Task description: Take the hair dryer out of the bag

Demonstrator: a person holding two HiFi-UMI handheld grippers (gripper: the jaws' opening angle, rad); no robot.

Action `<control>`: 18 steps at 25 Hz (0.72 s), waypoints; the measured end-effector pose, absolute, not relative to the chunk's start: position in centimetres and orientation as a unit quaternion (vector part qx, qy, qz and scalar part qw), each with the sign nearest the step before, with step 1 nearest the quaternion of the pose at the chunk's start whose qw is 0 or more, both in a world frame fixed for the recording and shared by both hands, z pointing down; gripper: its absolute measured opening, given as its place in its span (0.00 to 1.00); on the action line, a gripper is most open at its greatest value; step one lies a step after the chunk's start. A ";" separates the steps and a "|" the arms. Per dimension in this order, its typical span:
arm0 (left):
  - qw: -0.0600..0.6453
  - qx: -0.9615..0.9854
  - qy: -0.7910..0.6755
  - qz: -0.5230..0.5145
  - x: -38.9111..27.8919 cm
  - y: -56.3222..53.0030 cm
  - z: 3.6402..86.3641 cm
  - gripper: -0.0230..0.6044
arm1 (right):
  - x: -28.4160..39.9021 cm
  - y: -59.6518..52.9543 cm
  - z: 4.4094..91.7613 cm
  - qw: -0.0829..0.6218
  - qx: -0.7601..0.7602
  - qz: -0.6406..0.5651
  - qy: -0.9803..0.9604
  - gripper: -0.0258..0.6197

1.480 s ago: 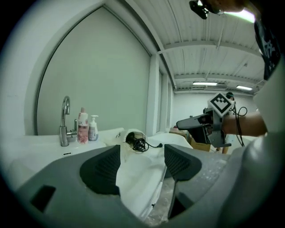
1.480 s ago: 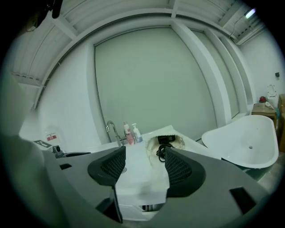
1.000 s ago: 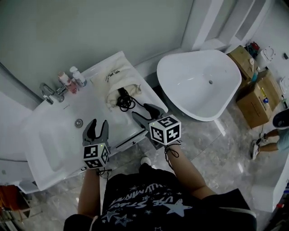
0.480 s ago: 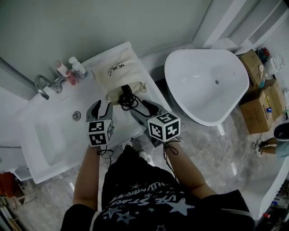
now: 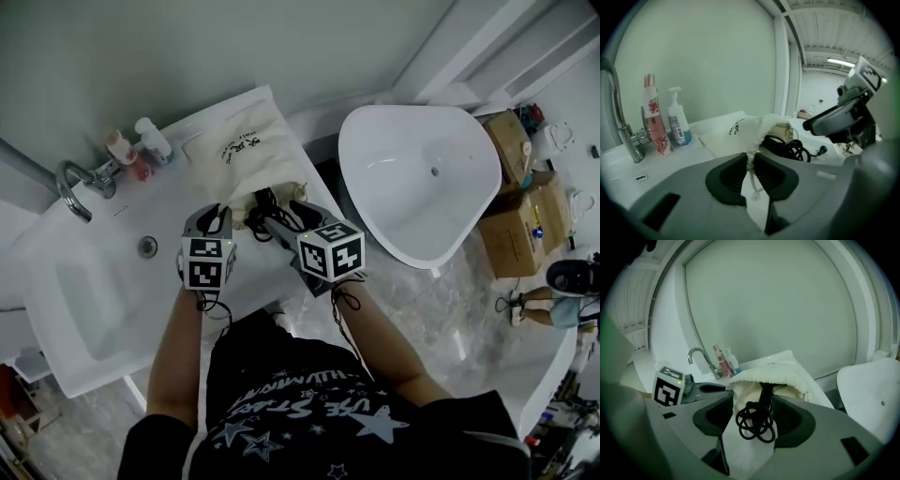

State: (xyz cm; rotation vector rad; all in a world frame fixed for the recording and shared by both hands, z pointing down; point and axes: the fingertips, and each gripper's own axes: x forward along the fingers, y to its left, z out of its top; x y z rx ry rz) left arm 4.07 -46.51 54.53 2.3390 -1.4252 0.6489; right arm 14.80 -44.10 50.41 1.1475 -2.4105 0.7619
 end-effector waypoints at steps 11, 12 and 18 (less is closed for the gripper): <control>0.186 0.850 -0.451 0.198 4.6 -46.4 54.0 0.12 | 12.0 -51.4 55.8 0.310 0.422 0.257 -0.812 0.45; 0.189 0.852 -0.450 0.193 4.7 -46.3 54.0 0.12 | 11.9 -51.8 56.2 0.317 0.422 0.260 -0.808 0.45; 0.189 0.857 -0.444 0.182 5.0 -46.3 53.4 0.11 | 11.4 -53.1 58.5 0.348 0.415 0.281 -0.792 0.47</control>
